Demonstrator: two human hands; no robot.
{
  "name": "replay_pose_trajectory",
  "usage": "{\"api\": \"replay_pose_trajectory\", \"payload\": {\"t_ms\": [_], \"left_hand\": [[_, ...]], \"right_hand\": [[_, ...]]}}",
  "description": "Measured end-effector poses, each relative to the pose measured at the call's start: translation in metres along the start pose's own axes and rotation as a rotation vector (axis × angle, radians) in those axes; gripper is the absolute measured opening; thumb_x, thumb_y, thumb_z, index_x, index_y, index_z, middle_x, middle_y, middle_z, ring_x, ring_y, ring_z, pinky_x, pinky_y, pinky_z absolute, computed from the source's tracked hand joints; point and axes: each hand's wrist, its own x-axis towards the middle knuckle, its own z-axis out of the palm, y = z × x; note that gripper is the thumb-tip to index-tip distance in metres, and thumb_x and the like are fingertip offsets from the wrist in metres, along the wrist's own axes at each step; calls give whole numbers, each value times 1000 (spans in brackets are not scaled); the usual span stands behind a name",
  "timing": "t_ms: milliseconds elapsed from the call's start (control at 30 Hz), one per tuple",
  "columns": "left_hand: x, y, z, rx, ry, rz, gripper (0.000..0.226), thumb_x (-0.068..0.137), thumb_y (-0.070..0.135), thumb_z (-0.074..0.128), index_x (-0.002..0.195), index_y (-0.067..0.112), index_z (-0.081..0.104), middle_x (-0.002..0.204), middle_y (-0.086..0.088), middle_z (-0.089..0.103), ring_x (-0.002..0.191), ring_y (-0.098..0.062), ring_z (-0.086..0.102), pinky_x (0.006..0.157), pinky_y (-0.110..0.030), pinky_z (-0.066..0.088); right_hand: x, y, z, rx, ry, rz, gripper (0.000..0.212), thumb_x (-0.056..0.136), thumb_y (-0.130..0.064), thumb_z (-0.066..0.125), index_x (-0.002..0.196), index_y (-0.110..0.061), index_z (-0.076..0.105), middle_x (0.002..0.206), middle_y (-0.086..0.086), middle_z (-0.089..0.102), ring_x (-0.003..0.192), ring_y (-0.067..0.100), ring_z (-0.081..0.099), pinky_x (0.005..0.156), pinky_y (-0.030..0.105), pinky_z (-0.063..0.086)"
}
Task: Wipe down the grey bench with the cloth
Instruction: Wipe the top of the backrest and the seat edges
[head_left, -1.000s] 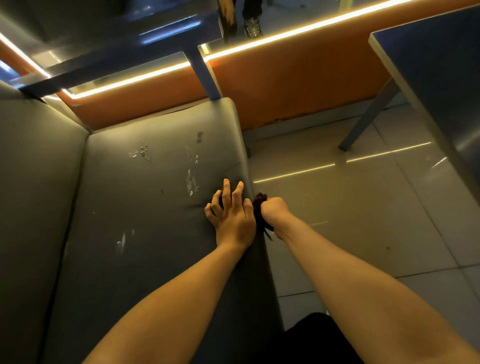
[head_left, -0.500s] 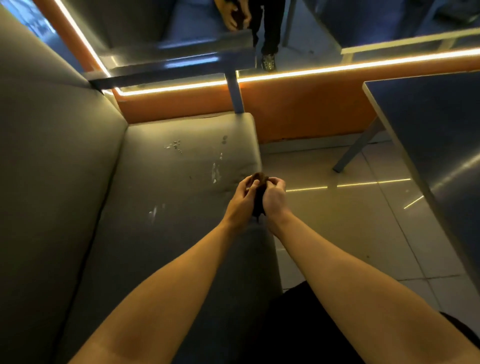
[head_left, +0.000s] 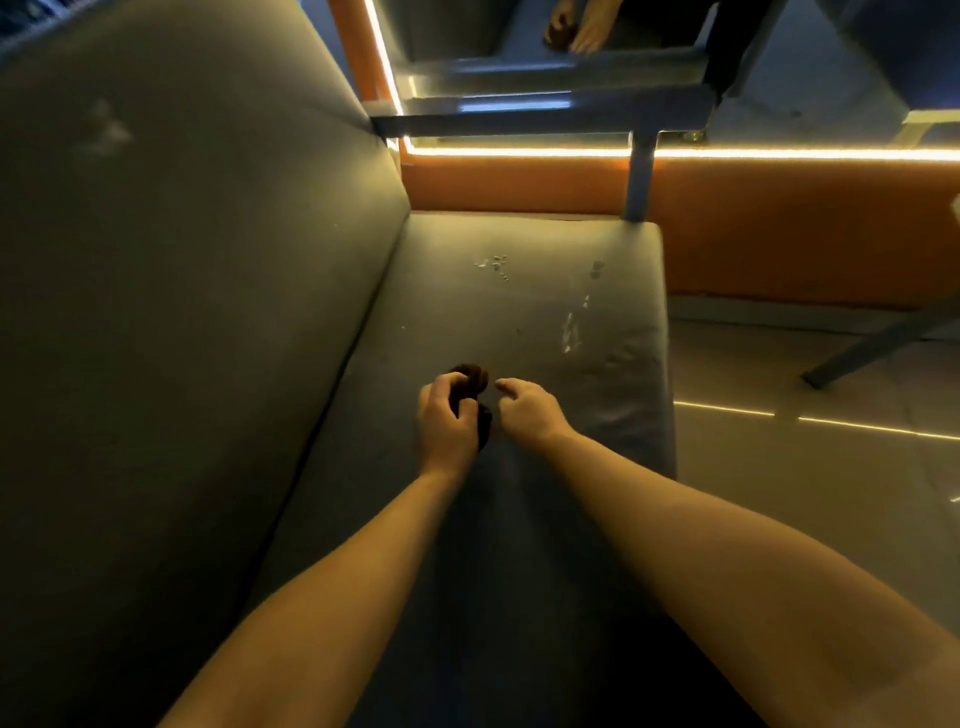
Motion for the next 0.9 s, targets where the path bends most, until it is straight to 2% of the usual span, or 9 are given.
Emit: {"api": "replay_pose_trajectory", "payload": {"t_ms": [67, 133, 200, 267, 400, 567, 700, 800, 900], "left_hand": [[13, -23, -9, 128, 64, 41, 32, 95, 5, 55, 126, 8, 61, 133, -15, 51, 122, -31, 49, 104, -36, 40], [26, -42, -12, 260, 43, 1, 39, 98, 12, 53, 137, 14, 55, 151, -12, 40, 136, -35, 36, 114, -44, 33], [36, -52, -9, 322, -11, -96, 52, 100, 23, 52, 151, 20, 40, 166, -9, 18, 148, -35, 19, 121, -47, 23], [46, -57, 1, 341, -51, -136, 61, 102, 29, 51, 158, 19, 29, 169, -10, 7, 153, -33, 9, 124, -45, 14], [53, -36, 48, 372, -178, 33, 51, 103, 20, 49, 153, 13, 41, 165, -14, 23, 151, -33, 22, 123, -41, 20], [36, -19, 84, 348, -264, 178, 50, 102, 16, 54, 152, 15, 43, 162, -11, 32, 149, -31, 29, 123, -40, 25], [37, -31, 55, 379, -274, 297, 47, 102, 13, 53, 149, 11, 47, 160, -13, 36, 151, -33, 26, 125, -43, 20], [43, -50, 26, 440, -103, 211, 48, 101, 10, 49, 149, 9, 47, 161, -15, 33, 149, -36, 27, 122, -44, 21], [50, -61, 5, 481, -17, 17, 57, 105, 27, 45, 158, 12, 29, 168, -14, 14, 153, -34, 15, 123, -44, 17]], "right_hand": [[13, 0, 6, -115, -59, -17, 51, 105, -12, 41, 155, -10, 38, 160, 10, 39, 148, 26, 35, 119, 33, 27], [26, 6, 8, -205, -112, 9, 54, 106, -13, 40, 158, -9, 31, 164, 10, 31, 151, 27, 29, 121, 35, 23], [36, 12, 10, -253, -121, 42, 54, 105, -13, 40, 159, -10, 31, 164, 10, 31, 150, 29, 31, 121, 37, 26], [42, 17, 10, -239, -96, 55, 53, 105, -16, 41, 158, -12, 34, 162, 9, 35, 148, 29, 34, 120, 38, 29], [46, 27, 7, -156, -53, 24, 48, 107, -19, 40, 154, -10, 41, 158, 10, 42, 146, 27, 38, 121, 35, 29], [41, 37, -2, -9, 53, 39, 42, 107, -16, 39, 147, -11, 51, 145, 14, 56, 132, 30, 51, 113, 40, 41], [32, 38, 3, -107, 47, 7, 45, 108, -13, 36, 153, -7, 41, 158, 12, 40, 146, 26, 37, 121, 34, 26], [35, 36, 3, -187, 1, 3, 48, 109, -13, 35, 156, -5, 34, 164, 11, 30, 152, 23, 25, 122, 30, 16], [35, 36, -1, -177, -4, 12, 48, 108, -13, 36, 156, -7, 35, 164, 10, 31, 152, 24, 26, 122, 31, 18]]}}
